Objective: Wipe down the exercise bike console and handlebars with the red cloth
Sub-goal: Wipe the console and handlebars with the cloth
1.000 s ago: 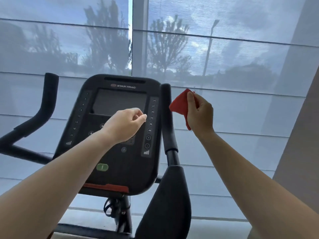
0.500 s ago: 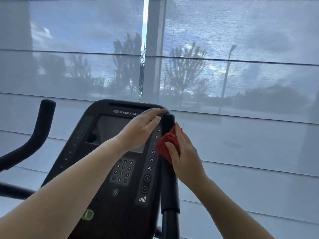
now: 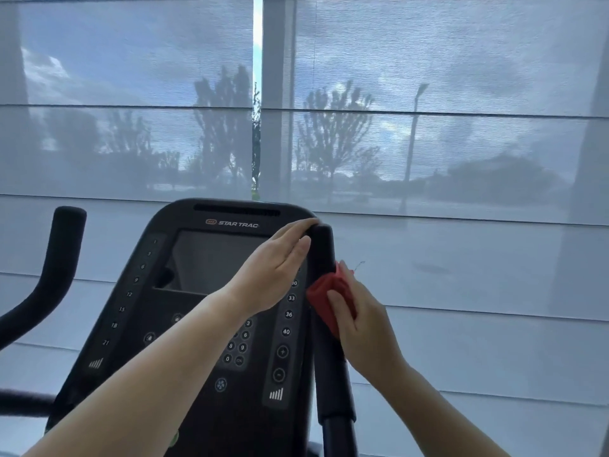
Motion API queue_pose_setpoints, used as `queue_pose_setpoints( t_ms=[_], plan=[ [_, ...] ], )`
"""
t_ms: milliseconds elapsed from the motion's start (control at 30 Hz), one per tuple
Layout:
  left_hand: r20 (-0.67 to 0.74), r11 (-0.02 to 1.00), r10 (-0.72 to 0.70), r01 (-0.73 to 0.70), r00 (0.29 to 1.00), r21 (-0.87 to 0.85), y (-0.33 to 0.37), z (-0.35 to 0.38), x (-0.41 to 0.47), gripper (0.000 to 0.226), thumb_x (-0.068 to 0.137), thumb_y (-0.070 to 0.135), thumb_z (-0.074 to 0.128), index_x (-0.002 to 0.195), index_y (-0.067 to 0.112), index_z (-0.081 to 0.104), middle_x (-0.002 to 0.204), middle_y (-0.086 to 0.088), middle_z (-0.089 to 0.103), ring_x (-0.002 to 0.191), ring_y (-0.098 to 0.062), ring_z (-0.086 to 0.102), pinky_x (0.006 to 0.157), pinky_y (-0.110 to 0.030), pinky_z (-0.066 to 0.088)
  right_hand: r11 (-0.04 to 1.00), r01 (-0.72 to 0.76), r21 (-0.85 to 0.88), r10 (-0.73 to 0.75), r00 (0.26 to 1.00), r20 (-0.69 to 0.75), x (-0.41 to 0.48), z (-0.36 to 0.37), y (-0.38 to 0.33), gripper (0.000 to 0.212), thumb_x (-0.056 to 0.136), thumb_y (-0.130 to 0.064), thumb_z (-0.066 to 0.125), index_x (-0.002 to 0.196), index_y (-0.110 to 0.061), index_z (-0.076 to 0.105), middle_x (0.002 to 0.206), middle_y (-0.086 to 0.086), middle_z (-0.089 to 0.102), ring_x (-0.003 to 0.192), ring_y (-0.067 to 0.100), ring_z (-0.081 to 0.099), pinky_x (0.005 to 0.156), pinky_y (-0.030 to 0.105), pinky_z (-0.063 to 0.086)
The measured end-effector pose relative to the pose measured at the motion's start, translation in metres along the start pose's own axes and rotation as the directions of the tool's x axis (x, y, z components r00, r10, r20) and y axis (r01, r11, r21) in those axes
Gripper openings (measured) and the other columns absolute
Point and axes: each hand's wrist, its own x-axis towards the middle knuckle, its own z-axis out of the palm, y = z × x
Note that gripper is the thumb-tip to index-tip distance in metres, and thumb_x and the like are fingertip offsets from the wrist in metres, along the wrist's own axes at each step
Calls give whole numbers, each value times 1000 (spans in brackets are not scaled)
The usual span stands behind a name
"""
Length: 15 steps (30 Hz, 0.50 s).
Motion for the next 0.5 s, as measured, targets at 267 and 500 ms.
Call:
queue_pose_setpoints(
  t_ms=[267,500],
  plan=[
    [-32,997,-35,32,999,-67,-2,8,-3,41,99,37,33,139,28,40,137,14,46,118,1,45,104,-23,34,982,-186,-22,187,977,97,-31,-32,6,35,94,-26,50,128,-24,54,111,-16,63,91,-17,56,77,1,39],
    [85,997,-34,28,996,75,-19,-5,-33,57,94,54,27,147,35,22,148,24,27,134,7,26,108,-13,20,979,-162,-125,177,977,117,-49,-11,-17,46,95,-36,45,138,-21,41,100,-26,52,90,-25,45,77,-3,31]
  ],
)
